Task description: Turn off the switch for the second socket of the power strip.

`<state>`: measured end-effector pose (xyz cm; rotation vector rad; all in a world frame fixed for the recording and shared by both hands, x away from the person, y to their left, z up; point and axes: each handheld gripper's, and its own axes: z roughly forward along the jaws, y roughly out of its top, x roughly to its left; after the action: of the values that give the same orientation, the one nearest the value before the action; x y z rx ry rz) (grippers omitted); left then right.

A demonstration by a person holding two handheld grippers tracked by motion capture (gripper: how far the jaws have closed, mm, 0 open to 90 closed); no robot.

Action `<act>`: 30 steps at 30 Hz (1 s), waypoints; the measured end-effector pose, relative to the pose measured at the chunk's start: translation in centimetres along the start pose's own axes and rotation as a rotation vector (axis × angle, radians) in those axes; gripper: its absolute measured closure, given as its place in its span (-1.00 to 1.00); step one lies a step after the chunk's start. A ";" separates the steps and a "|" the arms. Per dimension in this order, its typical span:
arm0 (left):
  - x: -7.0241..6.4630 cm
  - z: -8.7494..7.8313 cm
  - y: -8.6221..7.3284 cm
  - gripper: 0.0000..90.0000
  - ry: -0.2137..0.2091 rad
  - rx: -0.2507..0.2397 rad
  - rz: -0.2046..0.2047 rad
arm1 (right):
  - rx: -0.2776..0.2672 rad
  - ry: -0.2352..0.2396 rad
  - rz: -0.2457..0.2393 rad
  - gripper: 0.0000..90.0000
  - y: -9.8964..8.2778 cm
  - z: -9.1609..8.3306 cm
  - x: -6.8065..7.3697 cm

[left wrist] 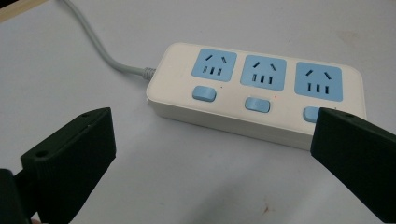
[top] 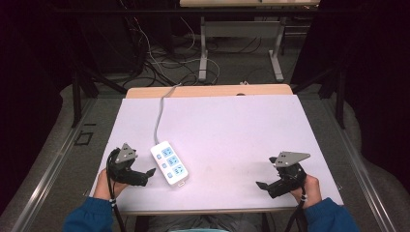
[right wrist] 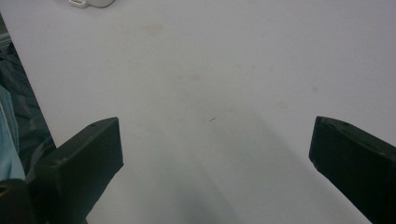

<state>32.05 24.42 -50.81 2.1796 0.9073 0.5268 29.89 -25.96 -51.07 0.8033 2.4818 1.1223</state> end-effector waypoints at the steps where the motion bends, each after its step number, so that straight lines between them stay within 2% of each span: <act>1: 0.0 -0.1 -0.1 -1.00 -0.002 0.001 0.001 | 0.000 0.000 0.000 -0.96 0.0 0.0 0.0; 3: 0.1 -0.4 -0.6 -1.00 0.001 -0.010 -0.002 | -0.002 0.002 -0.012 -0.96 0.0 0.0 -0.1; 14: 0.7 -1.7 -2.1 -1.00 0.010 -0.044 -0.045 | -0.001 -0.005 0.000 -0.96 0.0 0.0 0.0; 30: 0.7 -2.3 -3.4 -1.00 0.011 -0.041 -0.034 | -0.002 -0.007 -0.006 -0.96 0.0 0.0 -0.1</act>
<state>29.68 27.71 -51.68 2.1223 0.9303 0.5367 29.97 -25.98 -51.09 0.7975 2.4751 1.1181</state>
